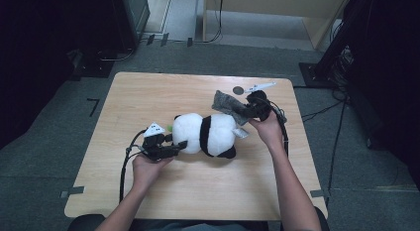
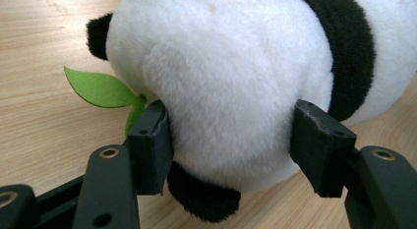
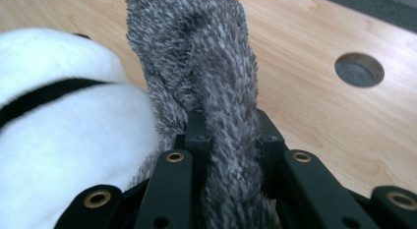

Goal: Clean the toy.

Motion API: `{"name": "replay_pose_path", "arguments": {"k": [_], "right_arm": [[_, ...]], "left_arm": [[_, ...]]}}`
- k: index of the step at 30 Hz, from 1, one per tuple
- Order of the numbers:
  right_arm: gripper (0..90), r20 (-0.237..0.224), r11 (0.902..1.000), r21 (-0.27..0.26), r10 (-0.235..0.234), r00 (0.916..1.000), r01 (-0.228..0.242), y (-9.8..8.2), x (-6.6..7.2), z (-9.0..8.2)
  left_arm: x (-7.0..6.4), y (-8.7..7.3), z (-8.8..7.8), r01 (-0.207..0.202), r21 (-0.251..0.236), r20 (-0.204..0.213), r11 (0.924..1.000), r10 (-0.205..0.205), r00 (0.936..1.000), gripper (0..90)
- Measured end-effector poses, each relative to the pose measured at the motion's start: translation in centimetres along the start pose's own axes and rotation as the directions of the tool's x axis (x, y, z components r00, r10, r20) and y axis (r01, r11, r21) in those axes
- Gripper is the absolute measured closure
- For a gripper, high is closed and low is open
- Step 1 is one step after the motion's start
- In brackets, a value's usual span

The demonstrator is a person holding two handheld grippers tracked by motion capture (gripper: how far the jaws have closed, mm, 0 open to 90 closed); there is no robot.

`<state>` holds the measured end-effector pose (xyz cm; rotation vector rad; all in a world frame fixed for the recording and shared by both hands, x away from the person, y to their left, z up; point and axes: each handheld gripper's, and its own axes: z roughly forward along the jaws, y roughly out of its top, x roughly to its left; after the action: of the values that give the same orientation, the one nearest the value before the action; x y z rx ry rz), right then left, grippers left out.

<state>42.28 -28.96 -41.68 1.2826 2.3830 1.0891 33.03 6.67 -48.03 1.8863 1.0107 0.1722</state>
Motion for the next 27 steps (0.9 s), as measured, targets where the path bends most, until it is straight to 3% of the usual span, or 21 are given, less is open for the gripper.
{"name": "replay_pose_path", "arguments": {"k": [7, 14, 19, 27], "right_arm": [[75.5, 0.019, 0.9981, 0.045, 0.042, 0.9990, -0.043, -1.5, -1.3, 0.6], [75.5, 0.042, 0.9993, 0.009, 0.034, 0.9985, -0.035, -1.3, -1.1, -0.9], [75.5, 0.039, 0.9985, -0.052, 0.022, 0.9990, -0.020, -0.2, 0.2, -2.9], [75.2, 0.008, 0.9914, -0.103, -0.080, 0.9968, 0.080, 2.1, 4.3, -4.7]], "left_arm": [[0.0, 0.0, 0.0, 0.001, 0.001, 0.004, 1.0000, -0.001, 1.0000, 37.8], [0.1, 0.0, 0.0, -0.002, -0.002, 0.010, 1.0000, 0.002, 0.9999, 37.6], [0.0, 0.1, -0.1, -0.003, -0.007, 0.013, 1.0000, 0.003, 0.9999, 37.4], [0.0, 0.2, -0.2, 0.011, -0.025, 0.028, 0.9996, -0.010, 0.9996, 37.8]]}}
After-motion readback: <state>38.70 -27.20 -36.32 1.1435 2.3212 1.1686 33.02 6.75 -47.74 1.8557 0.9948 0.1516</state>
